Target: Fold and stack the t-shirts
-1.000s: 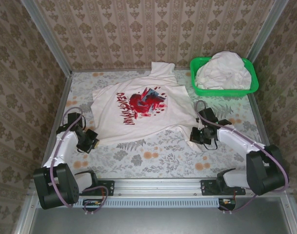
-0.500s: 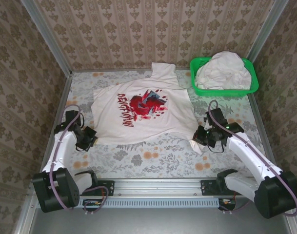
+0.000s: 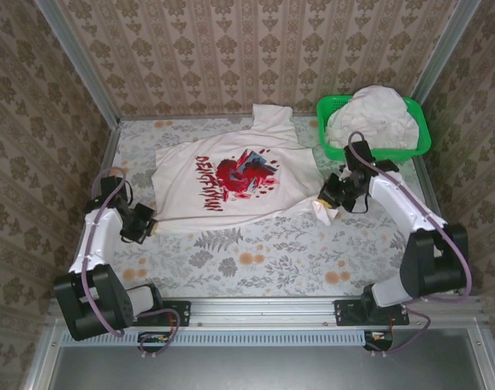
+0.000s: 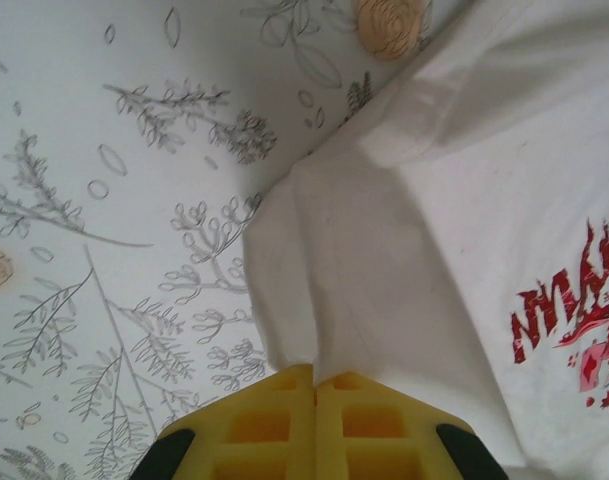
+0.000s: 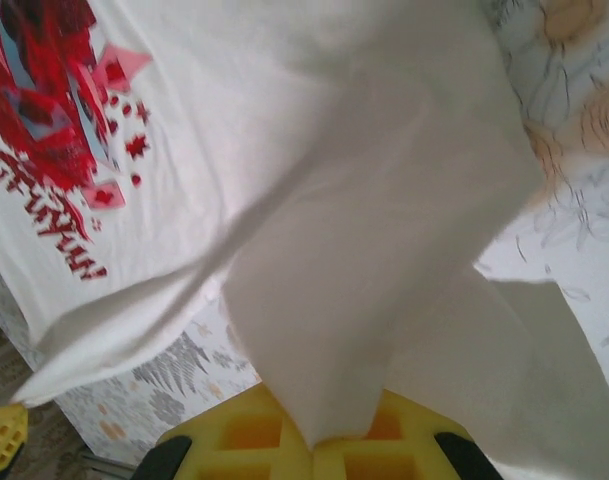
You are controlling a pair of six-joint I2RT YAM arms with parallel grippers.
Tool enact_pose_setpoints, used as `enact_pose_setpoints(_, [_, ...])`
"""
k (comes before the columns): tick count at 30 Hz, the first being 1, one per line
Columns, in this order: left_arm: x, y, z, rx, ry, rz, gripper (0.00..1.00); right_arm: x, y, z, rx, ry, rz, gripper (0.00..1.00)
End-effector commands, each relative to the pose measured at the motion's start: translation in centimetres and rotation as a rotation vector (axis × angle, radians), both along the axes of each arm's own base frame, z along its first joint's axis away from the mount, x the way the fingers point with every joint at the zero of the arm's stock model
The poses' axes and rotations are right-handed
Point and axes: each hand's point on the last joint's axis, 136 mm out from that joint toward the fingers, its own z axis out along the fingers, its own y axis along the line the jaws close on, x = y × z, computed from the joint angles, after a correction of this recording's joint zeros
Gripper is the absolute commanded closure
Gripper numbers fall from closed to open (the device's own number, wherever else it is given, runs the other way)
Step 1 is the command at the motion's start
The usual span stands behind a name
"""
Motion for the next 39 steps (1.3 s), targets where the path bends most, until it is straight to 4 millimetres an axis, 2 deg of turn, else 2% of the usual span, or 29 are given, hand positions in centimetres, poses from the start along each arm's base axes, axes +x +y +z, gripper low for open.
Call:
enact_pose_setpoints(1, [1.6,0.9,1.0,0.01,-0.016,0.009,1.0,1.1,0.3,0.4,0.042,0.076,-0.026,0.99])
enact_pose_setpoints(8, [3.8,2.0,2.3,-0.013,-0.017,0.039,1.0,4.9,0.1,1.7,0.062,0.099,-0.085,1.0])
enact_pose_setpoints(18, [6.7,2.4,1.2,-0.062,-0.005,0.049,1.0,10.4,0.9,1.7,0.142,0.063,-0.095,1.0])
enact_pose_setpoints(27, [9.6,3.1,1.2,-0.038,-0.009,-0.056,1.0,12.6,1.4,1.1,0.038,0.086,0.069,0.98])
enact_pose_setpoints(33, [10.7,3.5,0.9,-0.025,0.002,-0.08,1.0,14.4,2.4,0.7,0.029,0.068,0.093,0.98])
enact_pose_setpoints(39, [11.9,3.3,0.4,-0.038,-0.005,-0.091,1.0,15.4,3.3,0.0,0.011,0.054,0.103,0.98])
